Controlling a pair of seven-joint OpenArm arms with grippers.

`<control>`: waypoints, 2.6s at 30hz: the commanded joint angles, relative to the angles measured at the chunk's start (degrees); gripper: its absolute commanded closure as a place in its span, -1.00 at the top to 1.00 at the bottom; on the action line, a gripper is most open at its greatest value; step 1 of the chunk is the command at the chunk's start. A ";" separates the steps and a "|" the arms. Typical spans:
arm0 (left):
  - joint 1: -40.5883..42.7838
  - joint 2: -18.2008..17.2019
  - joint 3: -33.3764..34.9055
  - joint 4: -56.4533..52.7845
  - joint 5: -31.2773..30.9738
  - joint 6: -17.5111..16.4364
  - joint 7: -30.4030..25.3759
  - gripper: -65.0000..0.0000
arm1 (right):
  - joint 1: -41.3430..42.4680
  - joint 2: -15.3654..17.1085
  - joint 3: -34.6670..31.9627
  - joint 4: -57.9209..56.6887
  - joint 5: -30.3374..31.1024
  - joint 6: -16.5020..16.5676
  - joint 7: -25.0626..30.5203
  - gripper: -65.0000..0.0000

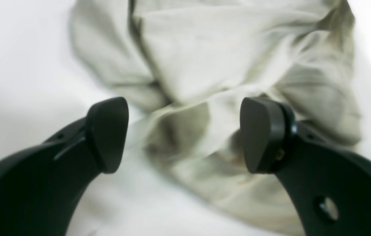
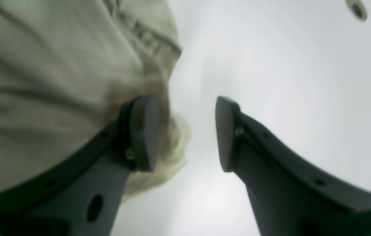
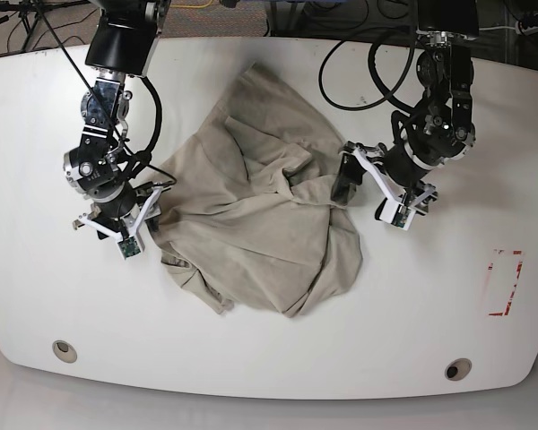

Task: Fold the T-shirt properly
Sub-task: 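Hold the shirt with the right gripper and regrasp fabric with the left gripper, then grasp the shirt edges with both grippers at opposite sides of the bundle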

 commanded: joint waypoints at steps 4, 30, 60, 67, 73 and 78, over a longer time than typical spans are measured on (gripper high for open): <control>-0.73 -0.30 -0.19 2.30 -0.85 -0.46 -1.51 0.53 | 1.21 0.18 -0.10 0.86 0.52 -0.28 1.93 -0.15; -0.73 -1.62 -0.19 4.15 -0.76 -0.46 -1.86 0.53 | 2.18 -0.52 0.17 -8.46 0.52 -0.55 7.99 -0.11; -0.73 -1.97 -0.27 4.15 -0.85 -0.55 -1.86 0.53 | -0.72 -1.58 6.23 -14.35 3.15 -0.19 11.78 0.22; -0.73 -1.88 -2.56 4.06 -1.11 -0.64 -1.59 0.53 | -1.25 -1.58 5.97 -14.35 4.12 -0.19 11.78 -0.62; -0.73 -1.88 -3.70 3.01 -1.11 -0.64 -1.59 0.68 | -1.25 -1.75 5.79 -14.00 4.39 -0.19 11.78 -0.99; -0.73 -1.71 -3.44 1.95 -1.11 -0.64 -1.59 0.90 | -1.43 -1.84 5.79 -12.94 4.47 -0.19 11.78 -1.00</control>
